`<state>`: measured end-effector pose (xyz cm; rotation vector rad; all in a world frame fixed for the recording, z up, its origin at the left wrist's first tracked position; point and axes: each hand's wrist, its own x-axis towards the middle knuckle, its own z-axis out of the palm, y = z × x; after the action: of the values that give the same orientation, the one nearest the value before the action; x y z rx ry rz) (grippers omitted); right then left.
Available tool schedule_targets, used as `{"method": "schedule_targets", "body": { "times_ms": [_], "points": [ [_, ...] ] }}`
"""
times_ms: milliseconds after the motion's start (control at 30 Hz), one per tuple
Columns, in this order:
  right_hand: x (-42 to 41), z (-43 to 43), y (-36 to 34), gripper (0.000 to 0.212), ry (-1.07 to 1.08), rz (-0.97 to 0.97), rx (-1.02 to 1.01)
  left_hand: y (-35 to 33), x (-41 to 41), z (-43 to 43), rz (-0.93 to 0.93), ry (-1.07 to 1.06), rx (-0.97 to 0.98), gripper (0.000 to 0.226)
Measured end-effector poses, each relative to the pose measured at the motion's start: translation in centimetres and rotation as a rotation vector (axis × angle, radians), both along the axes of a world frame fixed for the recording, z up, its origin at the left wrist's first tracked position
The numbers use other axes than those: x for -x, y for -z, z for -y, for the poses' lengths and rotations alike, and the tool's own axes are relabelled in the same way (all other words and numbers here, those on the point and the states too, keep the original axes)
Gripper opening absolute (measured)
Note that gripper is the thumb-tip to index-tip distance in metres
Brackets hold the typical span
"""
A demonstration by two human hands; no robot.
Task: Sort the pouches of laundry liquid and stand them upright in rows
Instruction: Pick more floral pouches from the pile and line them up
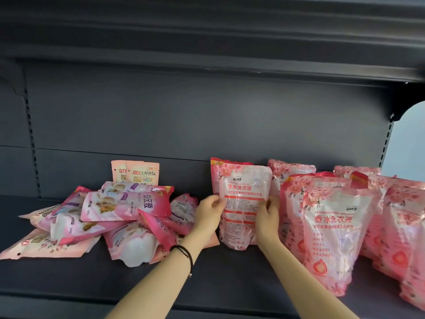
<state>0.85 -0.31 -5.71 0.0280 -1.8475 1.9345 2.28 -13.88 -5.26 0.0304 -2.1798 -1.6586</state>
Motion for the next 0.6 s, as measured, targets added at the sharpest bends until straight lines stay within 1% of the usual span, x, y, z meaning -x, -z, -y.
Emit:
{"method": "schedule_targets", "body": {
  "times_ms": [67,167,300,367,467,533,600],
  "points": [
    [0.5,0.0,0.2,0.008,-0.040,-0.013,-0.017,0.0,0.7,-0.3,-0.030,-0.062,0.058,0.023],
    [1.5,0.3,0.4,0.008,-0.076,-0.039,-0.099,-0.2,1.7,-0.1,-0.063,-0.140,0.140,0.021],
    [2.8,0.7,0.0,0.012,-0.083,-0.001,-0.161,-0.9,2.9,0.8,-0.058,-0.094,0.153,0.023],
    [2.9,0.7,-0.2,0.023,-0.049,-0.010,-0.143,-1.4,3.2,1.6,-0.048,-0.076,0.205,0.025],
    [1.9,1.0,-1.0,0.054,-0.001,-0.068,-0.157,-2.4,3.1,3.4,-0.050,-0.104,0.330,0.031],
    [1.1,1.4,-1.9,0.063,0.044,-0.165,-0.252,-3.0,2.7,4.8,-0.064,-0.102,0.418,0.028],
    [0.3,1.9,-2.9,0.062,0.106,-0.311,-0.442,-3.4,2.0,5.9,-0.076,-0.074,0.535,0.023]
  ]
}}
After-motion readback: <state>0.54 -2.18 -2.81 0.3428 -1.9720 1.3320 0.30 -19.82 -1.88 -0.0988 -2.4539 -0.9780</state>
